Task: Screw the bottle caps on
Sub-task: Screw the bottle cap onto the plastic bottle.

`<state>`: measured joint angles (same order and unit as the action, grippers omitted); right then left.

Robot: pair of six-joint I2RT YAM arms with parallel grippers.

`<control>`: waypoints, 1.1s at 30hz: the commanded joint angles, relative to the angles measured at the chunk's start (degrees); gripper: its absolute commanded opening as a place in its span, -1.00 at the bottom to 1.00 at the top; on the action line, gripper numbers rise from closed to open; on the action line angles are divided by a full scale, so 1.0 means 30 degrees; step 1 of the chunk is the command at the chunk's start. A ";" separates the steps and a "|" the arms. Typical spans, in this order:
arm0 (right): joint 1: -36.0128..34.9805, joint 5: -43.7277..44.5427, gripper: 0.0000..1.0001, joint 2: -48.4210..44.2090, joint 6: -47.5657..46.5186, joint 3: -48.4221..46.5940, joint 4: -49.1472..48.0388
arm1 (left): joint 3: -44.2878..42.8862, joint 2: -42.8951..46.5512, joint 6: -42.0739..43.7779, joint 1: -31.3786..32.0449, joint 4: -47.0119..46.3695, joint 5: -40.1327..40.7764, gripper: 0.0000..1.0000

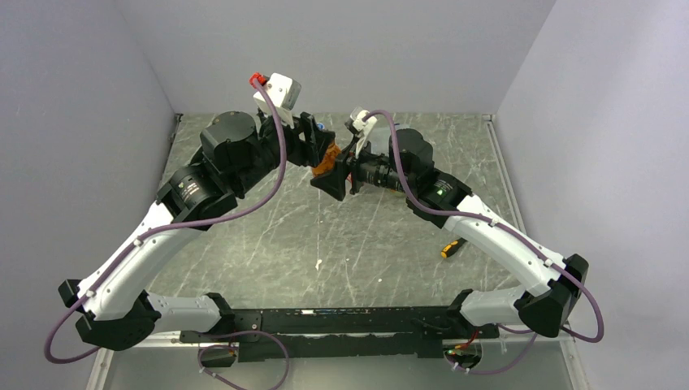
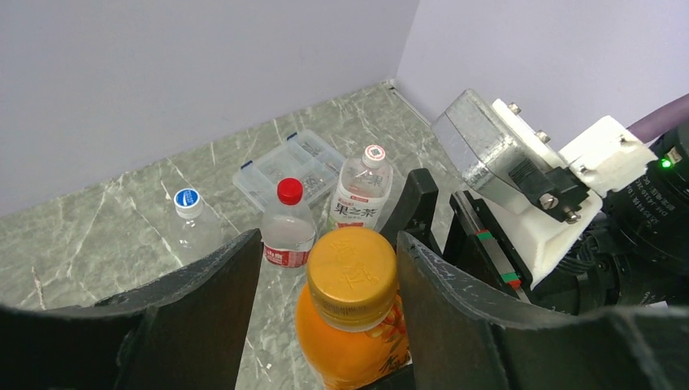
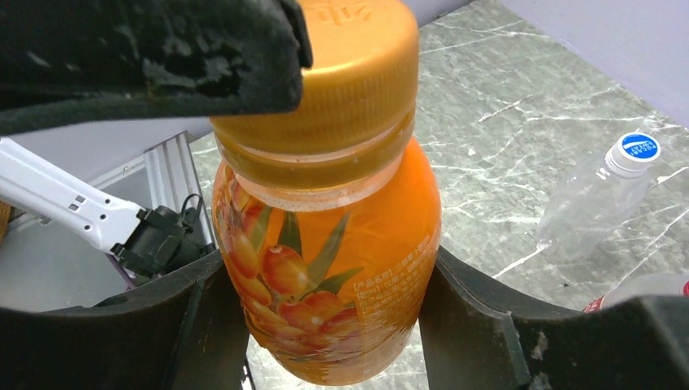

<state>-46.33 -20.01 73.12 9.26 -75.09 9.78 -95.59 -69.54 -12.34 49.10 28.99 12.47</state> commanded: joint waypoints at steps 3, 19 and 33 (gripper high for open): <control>-0.0085 0.0242 -0.76 -0.0053 0.0079 -0.0136 -0.1234 | 0.0184 -0.0097 -0.0611 0.0097 -0.0494 0.0113 0.32; -0.0100 0.0191 -0.78 -0.0347 -0.0152 -0.0028 -0.1064 | 0.0278 -0.0434 -0.1061 0.0098 -0.0531 -0.0401 -0.11; 0.1377 -1.0253 -0.81 -0.1365 0.0979 -0.0404 -0.2631 | 0.0871 0.1199 -0.0851 0.0071 0.0183 -0.6268 -0.52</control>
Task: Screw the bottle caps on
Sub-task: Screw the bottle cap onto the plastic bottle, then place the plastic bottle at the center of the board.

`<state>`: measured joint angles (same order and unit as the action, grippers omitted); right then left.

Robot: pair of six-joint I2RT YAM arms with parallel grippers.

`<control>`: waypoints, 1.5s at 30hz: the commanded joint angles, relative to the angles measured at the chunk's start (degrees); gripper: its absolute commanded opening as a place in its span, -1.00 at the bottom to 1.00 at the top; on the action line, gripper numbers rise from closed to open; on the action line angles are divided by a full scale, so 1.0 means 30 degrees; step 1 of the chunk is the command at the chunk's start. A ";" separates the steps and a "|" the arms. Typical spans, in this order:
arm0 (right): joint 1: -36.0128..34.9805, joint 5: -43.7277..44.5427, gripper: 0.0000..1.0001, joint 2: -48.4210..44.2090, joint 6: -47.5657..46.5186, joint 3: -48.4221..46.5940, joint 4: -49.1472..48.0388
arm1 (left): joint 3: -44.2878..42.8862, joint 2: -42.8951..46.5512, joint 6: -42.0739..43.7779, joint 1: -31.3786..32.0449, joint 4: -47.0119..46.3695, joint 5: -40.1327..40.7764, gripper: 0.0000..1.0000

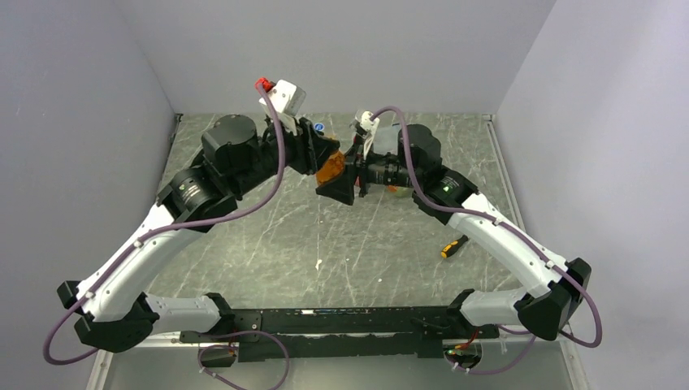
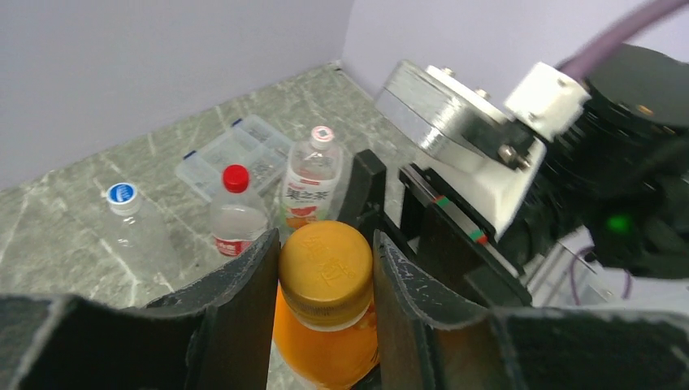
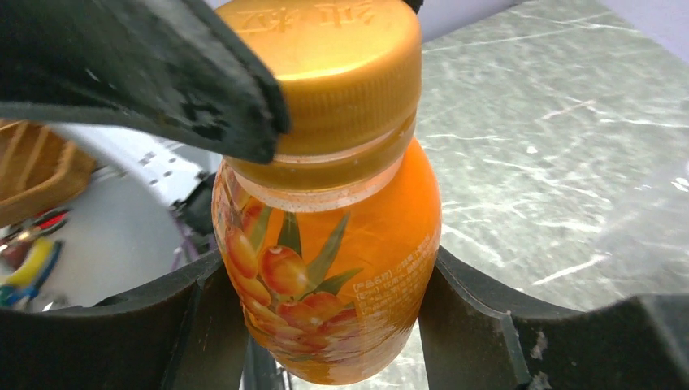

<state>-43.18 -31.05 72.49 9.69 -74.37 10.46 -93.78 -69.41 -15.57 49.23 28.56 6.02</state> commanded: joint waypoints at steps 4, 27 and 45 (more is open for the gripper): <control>0.0425 -1.0846 -0.81 -0.1034 0.2325 -0.0942 -0.4686 | 0.0546 0.2147 0.0413 0.0017 0.0040 -0.7629 -0.57; -0.0104 -0.4337 -0.74 -0.0585 -0.0426 -0.2756 0.1091 | -0.0568 0.4095 0.0896 0.0025 -0.0221 -0.4603 0.64; -0.1163 0.2170 -0.76 0.0413 -0.0974 -0.2255 0.1085 | -0.1573 0.0175 0.1449 0.0025 0.0830 -0.0188 0.40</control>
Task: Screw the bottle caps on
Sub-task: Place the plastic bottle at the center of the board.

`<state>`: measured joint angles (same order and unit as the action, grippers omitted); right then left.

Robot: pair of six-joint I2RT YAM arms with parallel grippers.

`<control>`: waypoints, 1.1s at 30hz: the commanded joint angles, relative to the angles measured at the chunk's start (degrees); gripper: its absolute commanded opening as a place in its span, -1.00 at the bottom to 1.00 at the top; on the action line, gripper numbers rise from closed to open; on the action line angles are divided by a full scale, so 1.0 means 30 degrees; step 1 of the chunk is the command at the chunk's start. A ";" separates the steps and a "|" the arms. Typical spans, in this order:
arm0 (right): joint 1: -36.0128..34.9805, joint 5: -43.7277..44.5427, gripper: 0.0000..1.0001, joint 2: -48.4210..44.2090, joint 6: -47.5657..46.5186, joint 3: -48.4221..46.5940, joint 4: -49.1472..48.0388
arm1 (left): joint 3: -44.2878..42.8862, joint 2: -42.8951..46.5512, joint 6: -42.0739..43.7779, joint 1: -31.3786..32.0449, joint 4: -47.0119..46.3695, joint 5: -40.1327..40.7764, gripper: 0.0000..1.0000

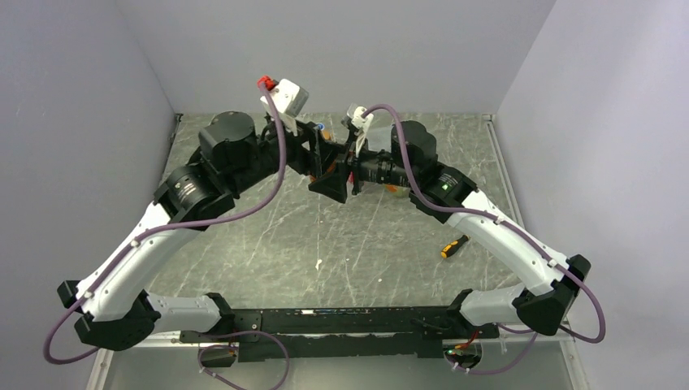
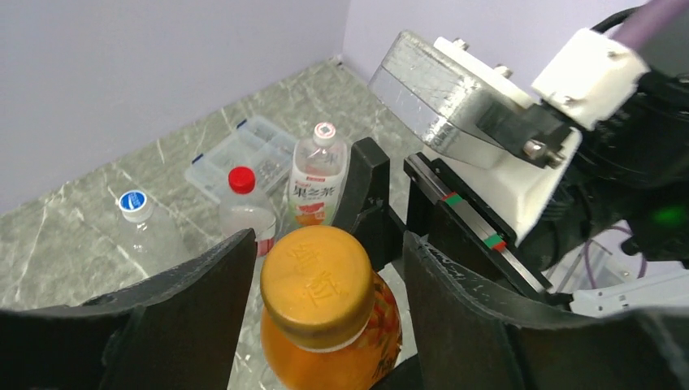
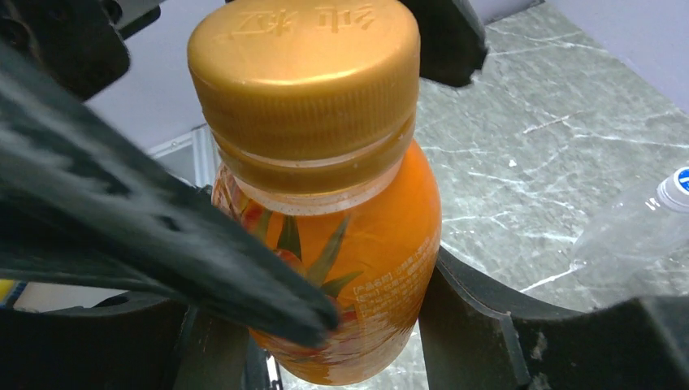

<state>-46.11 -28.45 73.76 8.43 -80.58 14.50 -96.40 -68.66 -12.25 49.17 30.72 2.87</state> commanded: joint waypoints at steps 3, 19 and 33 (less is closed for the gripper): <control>-0.0208 0.1466 -0.76 0.0023 -0.0582 -0.0128 -0.0291 | -0.0532 -0.0309 0.0411 0.0046 0.0353 0.1103 0.25; -0.0188 0.3371 0.76 -0.0009 -0.0086 0.1174 -0.0635 | 0.3991 0.1631 0.0733 0.0045 -0.2091 0.4852 -1.00; -0.0085 0.9068 0.99 -0.5032 0.2193 0.6084 -0.0900 | 1.4912 0.1637 0.2442 -0.4155 -1.4826 0.8966 -1.00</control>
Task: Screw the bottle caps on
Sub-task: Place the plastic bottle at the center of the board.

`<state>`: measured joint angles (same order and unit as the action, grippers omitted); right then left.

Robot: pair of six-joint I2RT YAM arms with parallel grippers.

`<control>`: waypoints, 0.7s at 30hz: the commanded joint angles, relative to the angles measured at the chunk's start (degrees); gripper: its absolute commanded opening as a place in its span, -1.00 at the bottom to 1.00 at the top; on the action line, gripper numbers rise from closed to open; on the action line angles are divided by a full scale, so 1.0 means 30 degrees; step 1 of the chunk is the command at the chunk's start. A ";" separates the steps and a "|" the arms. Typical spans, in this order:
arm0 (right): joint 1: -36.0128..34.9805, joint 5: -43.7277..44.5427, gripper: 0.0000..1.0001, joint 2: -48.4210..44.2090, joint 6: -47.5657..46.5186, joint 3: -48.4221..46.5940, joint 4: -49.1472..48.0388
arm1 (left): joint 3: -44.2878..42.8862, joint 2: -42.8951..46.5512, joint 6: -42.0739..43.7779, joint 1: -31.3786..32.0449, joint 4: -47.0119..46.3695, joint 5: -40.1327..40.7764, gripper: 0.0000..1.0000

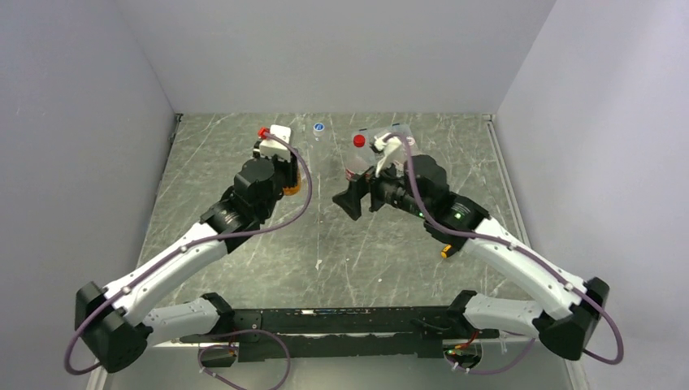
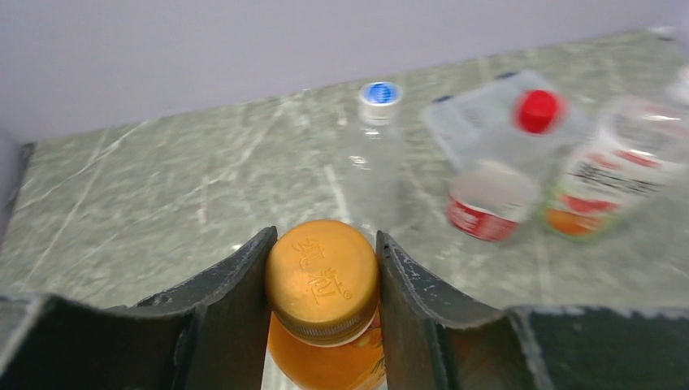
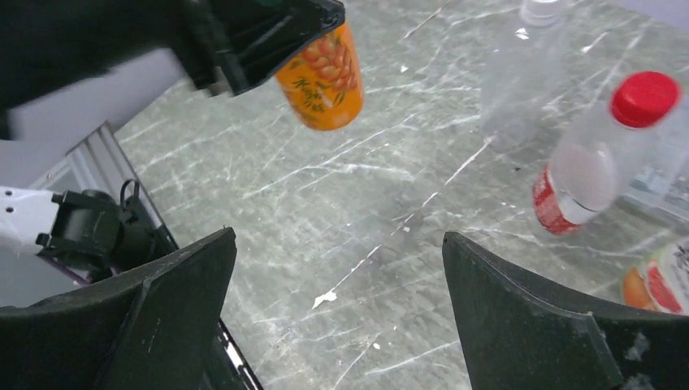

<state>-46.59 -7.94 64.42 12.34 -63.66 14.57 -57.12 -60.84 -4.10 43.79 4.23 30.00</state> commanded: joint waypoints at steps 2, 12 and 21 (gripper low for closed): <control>0.0090 0.3110 0.99 -0.2765 0.1129 0.0848 -0.0778 | 0.3134 -0.1708 -0.0962 -0.3924 -0.8452 -0.1731 -1.00; 0.0146 0.4058 0.99 -0.5268 0.1752 0.2313 -0.0645 | 0.6469 -0.8904 -0.0494 -0.5951 -2.1380 -0.4523 -0.88; 0.0147 0.4151 0.99 -0.5694 0.1431 0.2381 -0.0166 | 0.6279 -1.1877 0.0256 -0.5954 -2.2923 -0.4447 -0.87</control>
<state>-46.30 3.09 48.71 16.69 -56.58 14.35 -37.74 -95.31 -4.82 26.06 -55.20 17.80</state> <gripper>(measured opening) 0.993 0.482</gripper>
